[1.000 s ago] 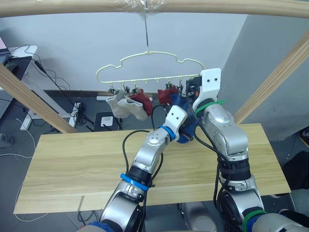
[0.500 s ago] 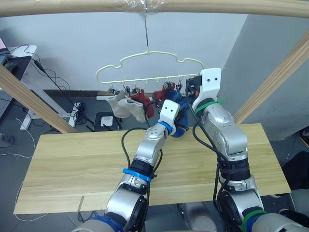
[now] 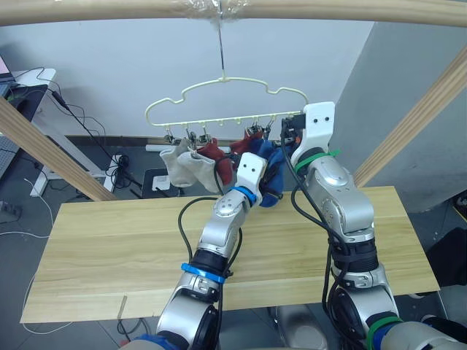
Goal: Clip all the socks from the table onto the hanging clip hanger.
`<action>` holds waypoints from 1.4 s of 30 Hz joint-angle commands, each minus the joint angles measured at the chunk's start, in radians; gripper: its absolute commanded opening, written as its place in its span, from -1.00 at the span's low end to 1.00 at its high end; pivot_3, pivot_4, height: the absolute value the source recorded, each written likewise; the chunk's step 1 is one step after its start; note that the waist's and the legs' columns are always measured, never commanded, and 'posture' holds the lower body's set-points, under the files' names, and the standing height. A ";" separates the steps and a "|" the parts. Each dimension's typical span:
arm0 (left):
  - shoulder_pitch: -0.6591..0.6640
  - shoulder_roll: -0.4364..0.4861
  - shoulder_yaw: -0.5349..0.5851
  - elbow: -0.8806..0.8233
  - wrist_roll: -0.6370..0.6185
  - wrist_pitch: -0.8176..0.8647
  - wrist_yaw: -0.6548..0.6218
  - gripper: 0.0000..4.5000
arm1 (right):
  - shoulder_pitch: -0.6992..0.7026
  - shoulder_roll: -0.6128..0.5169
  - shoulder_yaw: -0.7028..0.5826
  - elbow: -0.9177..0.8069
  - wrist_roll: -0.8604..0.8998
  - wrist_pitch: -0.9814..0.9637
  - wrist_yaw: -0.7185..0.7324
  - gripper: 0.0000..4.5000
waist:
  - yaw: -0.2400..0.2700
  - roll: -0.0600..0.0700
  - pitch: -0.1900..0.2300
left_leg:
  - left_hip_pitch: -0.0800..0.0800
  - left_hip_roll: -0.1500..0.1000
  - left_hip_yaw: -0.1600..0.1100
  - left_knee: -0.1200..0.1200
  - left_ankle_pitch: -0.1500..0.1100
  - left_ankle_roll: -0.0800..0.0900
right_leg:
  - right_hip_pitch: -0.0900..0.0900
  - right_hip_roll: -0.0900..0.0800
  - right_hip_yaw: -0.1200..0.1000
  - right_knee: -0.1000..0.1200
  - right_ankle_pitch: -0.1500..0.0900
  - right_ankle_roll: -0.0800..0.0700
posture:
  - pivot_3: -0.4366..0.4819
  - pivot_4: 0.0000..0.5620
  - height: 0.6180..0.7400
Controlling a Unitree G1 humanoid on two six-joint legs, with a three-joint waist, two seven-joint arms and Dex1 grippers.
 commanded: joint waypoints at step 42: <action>-0.044 -0.020 0.004 -0.003 -0.024 -0.037 0.004 -1.00 | 0.063 -0.260 -0.071 -0.318 0.212 0.250 0.256 0.97 | 0.000 0.000 0.000 | 0.000 0.000 0.000 0.000 0.000 0.000 | 0.000 0.000 0.000 0.000 0.000 0.000 | -0.41 -0.19 1.00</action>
